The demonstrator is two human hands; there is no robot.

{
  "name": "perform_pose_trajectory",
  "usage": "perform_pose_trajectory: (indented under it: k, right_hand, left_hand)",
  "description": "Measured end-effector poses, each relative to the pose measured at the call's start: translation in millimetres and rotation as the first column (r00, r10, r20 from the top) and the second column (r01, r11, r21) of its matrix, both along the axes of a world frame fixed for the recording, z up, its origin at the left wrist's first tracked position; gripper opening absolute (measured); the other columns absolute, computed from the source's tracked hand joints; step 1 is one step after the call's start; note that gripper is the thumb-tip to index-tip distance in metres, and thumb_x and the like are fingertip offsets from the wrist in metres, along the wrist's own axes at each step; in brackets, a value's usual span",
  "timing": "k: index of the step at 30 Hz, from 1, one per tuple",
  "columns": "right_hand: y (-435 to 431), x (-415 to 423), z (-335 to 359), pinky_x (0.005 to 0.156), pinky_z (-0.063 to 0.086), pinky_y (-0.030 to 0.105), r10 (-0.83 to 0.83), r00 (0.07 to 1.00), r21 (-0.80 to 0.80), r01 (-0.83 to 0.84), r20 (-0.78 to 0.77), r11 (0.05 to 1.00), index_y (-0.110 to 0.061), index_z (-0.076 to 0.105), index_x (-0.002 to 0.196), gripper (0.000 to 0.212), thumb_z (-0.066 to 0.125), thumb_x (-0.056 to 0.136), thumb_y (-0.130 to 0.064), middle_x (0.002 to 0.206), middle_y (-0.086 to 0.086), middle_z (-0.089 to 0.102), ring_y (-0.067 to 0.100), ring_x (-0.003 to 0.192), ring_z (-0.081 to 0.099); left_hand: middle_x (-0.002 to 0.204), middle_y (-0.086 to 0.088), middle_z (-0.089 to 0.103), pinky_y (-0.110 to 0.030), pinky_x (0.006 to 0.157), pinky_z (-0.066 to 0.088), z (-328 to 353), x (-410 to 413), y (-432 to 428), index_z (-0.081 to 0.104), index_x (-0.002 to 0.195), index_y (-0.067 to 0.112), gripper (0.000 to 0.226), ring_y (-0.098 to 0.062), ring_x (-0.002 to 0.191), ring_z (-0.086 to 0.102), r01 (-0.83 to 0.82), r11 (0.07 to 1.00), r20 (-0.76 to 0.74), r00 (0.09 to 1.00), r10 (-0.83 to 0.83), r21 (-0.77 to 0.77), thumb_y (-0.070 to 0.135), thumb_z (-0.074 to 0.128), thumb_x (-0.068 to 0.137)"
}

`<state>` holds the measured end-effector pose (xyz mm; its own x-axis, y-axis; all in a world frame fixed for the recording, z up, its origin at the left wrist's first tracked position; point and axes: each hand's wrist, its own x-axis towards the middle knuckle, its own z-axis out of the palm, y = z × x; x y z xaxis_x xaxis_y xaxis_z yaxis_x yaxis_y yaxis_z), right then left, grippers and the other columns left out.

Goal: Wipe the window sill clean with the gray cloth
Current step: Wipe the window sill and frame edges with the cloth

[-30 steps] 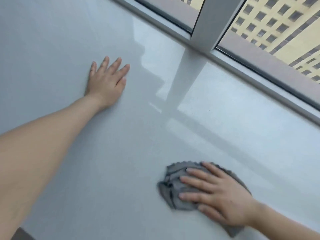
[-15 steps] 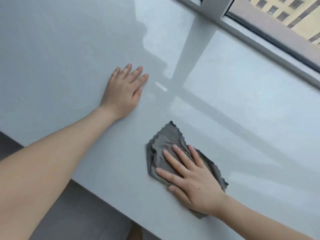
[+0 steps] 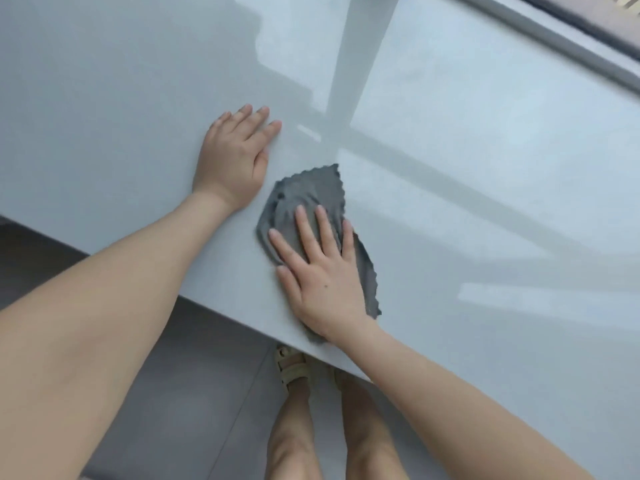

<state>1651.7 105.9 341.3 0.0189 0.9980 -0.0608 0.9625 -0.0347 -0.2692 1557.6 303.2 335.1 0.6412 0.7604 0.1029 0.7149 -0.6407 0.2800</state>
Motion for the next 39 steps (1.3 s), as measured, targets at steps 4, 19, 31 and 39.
perform_pose_trajectory:
  k: [4,19,31,39]
  right_hand:
    - [-86.7,59.2,3.6,0.118,0.008,0.051,0.225,0.973,-0.075,-0.221,0.048,0.972,-0.037,0.033,0.142,0.043,0.031,0.099,-0.041,0.154,0.000,0.027,0.024,0.146,0.015]
    - [-39.3,-17.9,1.9,0.117,0.009,0.050,-0.055,0.998,0.000,0.055,-0.017,0.998,-0.032,0.041,0.140,0.044,0.034,0.097,-0.040,0.153,0.003,0.031,0.026,0.145,0.018]
    - [21.0,206.2,-0.2,0.114,-0.002,0.057,-0.512,0.847,-0.082,0.526,0.143,0.847,-0.037,0.021,0.146,0.056,0.011,0.093,-0.046,0.159,0.004,0.009,0.027,0.147,0.000]
    - [46.5,246.0,-1.3,0.116,0.010,0.052,0.142,0.981,-0.078,-0.132,0.134,0.988,-0.038,0.038,0.140,0.047,0.017,0.098,-0.046,0.152,-0.001,0.033,0.022,0.144,0.022]
  left_hand:
    - [0.140,-0.012,0.047,-0.042,0.109,0.022,-2.8,-2.1,1.8,0.051,0.128,0.014,0.040,-0.033,0.131,0.038,-0.013,1.000,0.002,1.000,0.013,0.008,0.019,0.038,0.090]
    - [0.139,-0.014,0.047,-0.041,0.108,0.023,-3.5,1.1,1.9,0.053,0.126,0.013,0.044,-0.034,0.131,0.038,-0.025,1.000,0.049,0.998,0.025,0.012,0.020,0.037,0.085]
    - [0.123,-0.022,0.054,-0.045,0.097,0.032,-1.6,80.1,36.9,0.059,0.118,0.015,0.041,-0.039,0.108,0.049,-0.141,0.990,0.088,0.986,0.138,0.027,0.023,0.044,0.081]
    - [0.148,-0.022,0.025,-0.058,0.111,0.003,3.0,156.0,73.8,0.036,0.137,0.021,0.047,-0.038,0.138,0.016,-0.175,0.982,-0.116,0.979,0.167,-0.069,0.034,0.038,0.092]
